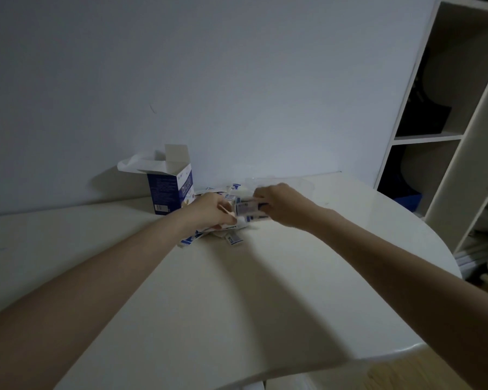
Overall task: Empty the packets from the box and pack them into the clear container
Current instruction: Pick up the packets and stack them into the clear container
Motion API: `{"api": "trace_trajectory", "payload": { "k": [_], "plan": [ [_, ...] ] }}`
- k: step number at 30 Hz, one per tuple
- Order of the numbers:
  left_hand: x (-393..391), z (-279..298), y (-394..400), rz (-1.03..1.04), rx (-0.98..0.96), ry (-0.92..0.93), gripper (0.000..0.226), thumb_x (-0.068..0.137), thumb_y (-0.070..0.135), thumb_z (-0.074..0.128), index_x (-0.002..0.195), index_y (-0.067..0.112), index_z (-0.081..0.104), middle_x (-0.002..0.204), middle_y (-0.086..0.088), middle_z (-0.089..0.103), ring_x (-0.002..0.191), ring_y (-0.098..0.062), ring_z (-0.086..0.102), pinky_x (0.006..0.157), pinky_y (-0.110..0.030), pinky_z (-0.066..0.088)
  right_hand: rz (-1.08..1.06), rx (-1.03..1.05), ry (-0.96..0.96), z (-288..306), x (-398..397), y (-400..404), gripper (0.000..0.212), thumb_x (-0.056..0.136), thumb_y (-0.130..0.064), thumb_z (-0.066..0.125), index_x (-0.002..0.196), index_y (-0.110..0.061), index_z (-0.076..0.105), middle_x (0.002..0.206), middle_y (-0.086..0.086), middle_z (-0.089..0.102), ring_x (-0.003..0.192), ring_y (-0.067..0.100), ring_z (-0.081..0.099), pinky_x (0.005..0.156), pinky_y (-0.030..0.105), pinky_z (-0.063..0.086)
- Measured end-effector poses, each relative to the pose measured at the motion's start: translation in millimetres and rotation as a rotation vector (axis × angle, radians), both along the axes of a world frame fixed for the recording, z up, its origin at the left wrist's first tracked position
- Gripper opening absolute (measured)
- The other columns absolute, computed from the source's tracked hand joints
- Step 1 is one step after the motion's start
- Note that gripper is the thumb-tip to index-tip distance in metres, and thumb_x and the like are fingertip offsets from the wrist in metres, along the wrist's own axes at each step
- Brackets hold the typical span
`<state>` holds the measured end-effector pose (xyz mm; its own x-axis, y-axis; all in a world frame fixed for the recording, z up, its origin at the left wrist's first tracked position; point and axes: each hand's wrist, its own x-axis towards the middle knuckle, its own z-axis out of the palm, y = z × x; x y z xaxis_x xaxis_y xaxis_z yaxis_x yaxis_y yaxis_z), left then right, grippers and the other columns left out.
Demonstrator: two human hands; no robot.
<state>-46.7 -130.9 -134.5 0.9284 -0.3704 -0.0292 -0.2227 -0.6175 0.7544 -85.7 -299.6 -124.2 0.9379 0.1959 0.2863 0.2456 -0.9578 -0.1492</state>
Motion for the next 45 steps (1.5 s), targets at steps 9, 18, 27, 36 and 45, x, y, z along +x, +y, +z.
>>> {"api": "trace_trajectory", "payload": {
  "k": [9, 18, 27, 36, 45],
  "plan": [
    [-9, -23, -28, -0.222, 0.370, -0.301, 0.011, 0.080, 0.018, 0.065, 0.084, 0.007, 0.068, 0.072, -0.007, 0.054, 0.068, -0.019, 0.050, 0.052, -0.025, 0.030, -0.007, -0.108, 0.267, -24, -12, -32, 0.028, 0.088, -0.024, 0.060, 0.112, -0.009, 0.062, 0.114, 0.011, 0.062, 0.105, 0.027, 0.056, 0.082, 0.031, 0.043],
    [-7, -19, -33, -0.240, 0.249, -0.307, 0.007, 0.084, 0.013, 0.064, 0.090, 0.010, 0.067, 0.071, -0.001, 0.061, 0.056, -0.002, 0.052, 0.054, -0.014, 0.039, -0.006, 0.111, 0.270, -16, -12, -48, 0.011, 0.083, -0.008, 0.060, 0.087, -0.005, 0.069, 0.069, 0.006, 0.068, 0.042, -0.002, 0.054, 0.063, 0.019, 0.050],
    [34, 43, -49, 0.115, -0.506, -0.058, 0.015, 0.085, 0.003, 0.063, 0.099, -0.001, 0.065, 0.074, -0.006, 0.062, 0.059, -0.010, 0.060, 0.073, -0.019, 0.056, -0.149, 0.694, -0.019, 44, 17, -63, 0.008, 0.088, -0.008, 0.060, 0.093, -0.005, 0.065, 0.060, 0.001, 0.060, 0.031, -0.004, 0.048, 0.035, 0.004, 0.031],
    [59, 36, -90, -0.008, 0.484, -0.307, 0.017, 0.082, 0.009, 0.063, 0.098, 0.009, 0.070, 0.102, -0.006, 0.067, 0.087, -0.020, 0.059, 0.068, -0.025, 0.042, -0.354, 0.229, 0.230, 26, 60, -68, 0.020, 0.085, -0.009, 0.061, 0.103, -0.006, 0.070, 0.088, 0.006, 0.060, 0.078, 0.019, 0.052, 0.050, 0.017, 0.036],
    [54, 36, -110, -0.041, 0.880, -0.462, 0.031, 0.095, 0.019, 0.040, 0.064, 0.015, 0.042, 0.062, 0.001, 0.052, 0.081, -0.019, 0.051, 0.089, -0.032, 0.033, -0.390, -0.089, 0.376, 25, 76, -61, 0.008, 0.085, -0.012, 0.056, 0.090, -0.007, 0.059, 0.077, 0.005, 0.056, 0.070, 0.020, 0.051, 0.053, 0.023, 0.037]
  ]
}}
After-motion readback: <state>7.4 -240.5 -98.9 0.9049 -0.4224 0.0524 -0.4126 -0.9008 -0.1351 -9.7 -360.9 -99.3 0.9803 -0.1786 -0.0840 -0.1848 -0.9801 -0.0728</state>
